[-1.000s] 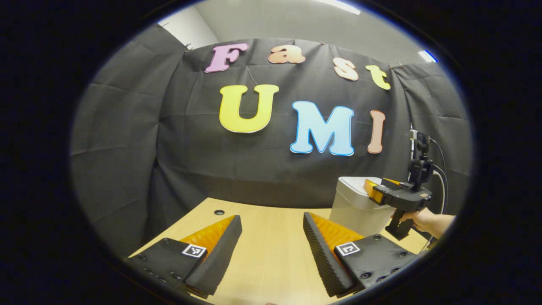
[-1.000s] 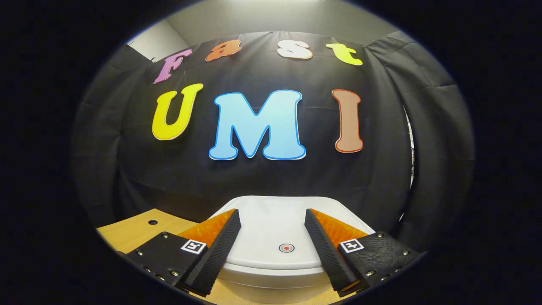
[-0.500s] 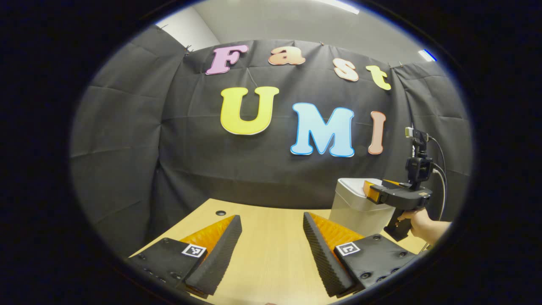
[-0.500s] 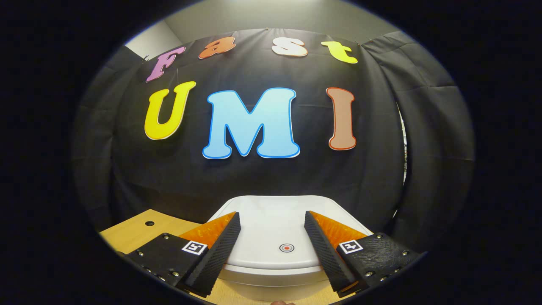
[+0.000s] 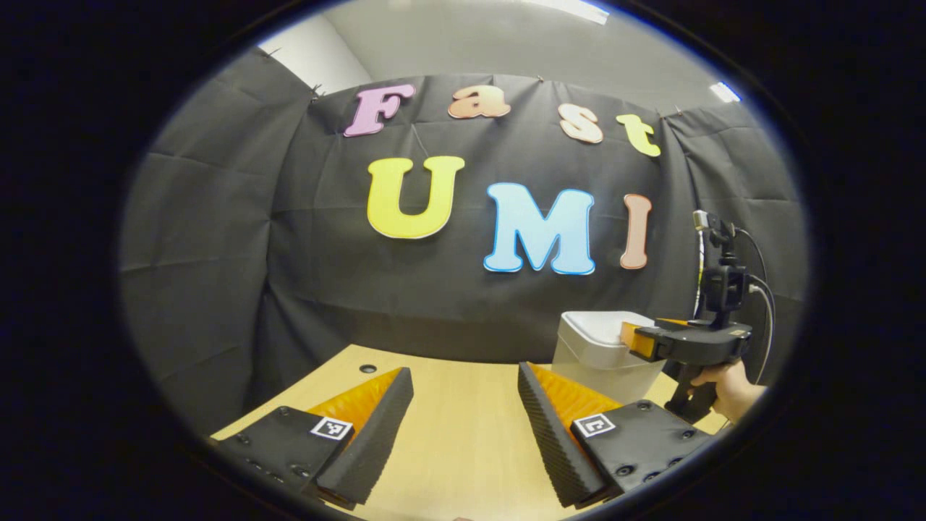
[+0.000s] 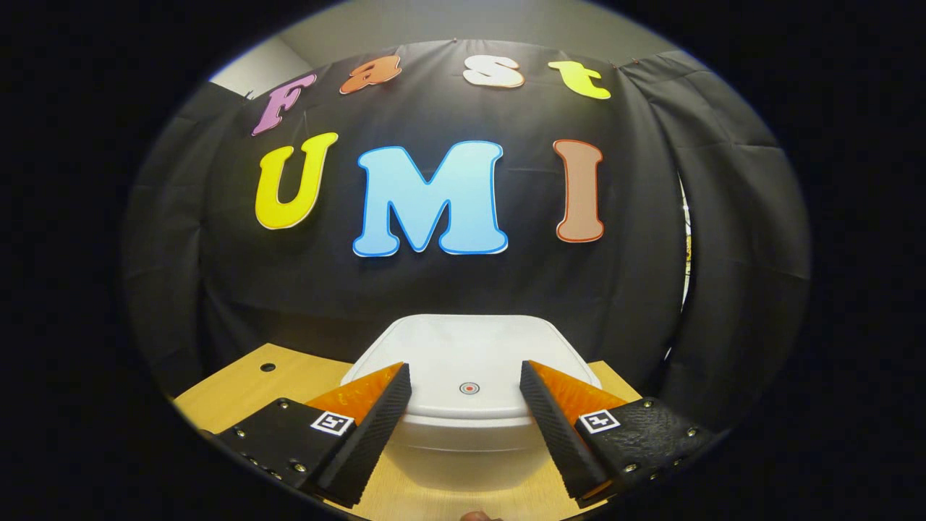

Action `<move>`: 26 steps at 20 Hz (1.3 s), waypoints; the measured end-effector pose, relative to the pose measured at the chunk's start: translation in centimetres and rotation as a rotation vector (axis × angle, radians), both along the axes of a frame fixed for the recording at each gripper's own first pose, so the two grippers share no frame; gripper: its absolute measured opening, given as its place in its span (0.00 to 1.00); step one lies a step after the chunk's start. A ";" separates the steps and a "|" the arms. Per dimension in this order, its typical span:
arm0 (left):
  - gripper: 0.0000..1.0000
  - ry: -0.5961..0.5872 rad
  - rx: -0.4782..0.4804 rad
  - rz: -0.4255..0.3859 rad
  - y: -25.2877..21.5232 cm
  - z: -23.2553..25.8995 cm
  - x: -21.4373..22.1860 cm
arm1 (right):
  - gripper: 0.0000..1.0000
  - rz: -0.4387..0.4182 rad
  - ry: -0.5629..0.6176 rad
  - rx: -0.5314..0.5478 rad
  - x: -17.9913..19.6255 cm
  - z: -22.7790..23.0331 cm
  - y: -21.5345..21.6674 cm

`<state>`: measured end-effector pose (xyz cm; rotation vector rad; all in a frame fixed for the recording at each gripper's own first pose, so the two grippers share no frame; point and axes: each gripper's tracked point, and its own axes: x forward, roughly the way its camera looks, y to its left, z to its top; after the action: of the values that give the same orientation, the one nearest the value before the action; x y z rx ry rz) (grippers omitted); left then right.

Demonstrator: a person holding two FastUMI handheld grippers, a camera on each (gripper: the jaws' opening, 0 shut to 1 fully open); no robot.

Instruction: Press the lid of the desktop garbage bin to open it, pick up the crumpled paper on the desktop and throw it into the bin, then pick up the pop can on the desktop and drop it into the bin, and finally close the garbage bin lid.

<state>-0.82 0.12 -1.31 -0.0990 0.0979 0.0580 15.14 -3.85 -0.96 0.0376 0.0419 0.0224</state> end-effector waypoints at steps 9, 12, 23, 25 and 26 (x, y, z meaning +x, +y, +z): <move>0.95 -0.025 -0.009 -0.009 -4.9 -0.9 2.4 | 0.97 0.125 -0.042 -0.033 -6.7 2.2 0.5; 0.95 -0.025 -0.022 0.000 -4.8 -1.1 2.8 | 0.97 0.127 -0.079 -0.044 -8.7 3.2 1.2; 0.95 -0.039 0.060 0.013 -2.5 -0.3 2.5 | 0.97 0.169 -0.185 -0.076 -11.7 5.1 5.9; 0.95 -0.047 0.018 0.014 -2.5 -0.5 2.5 | 0.97 0.164 -0.205 -0.073 -11.2 5.6 6.5; 0.95 -0.044 -0.002 0.012 -2.4 -0.7 2.5 | 0.97 0.176 -0.208 -0.080 -11.1 5.7 7.0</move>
<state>1.66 -2.32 -2.03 -0.1030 0.0538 0.0677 4.07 3.14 4.73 -0.0482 -0.1616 0.2005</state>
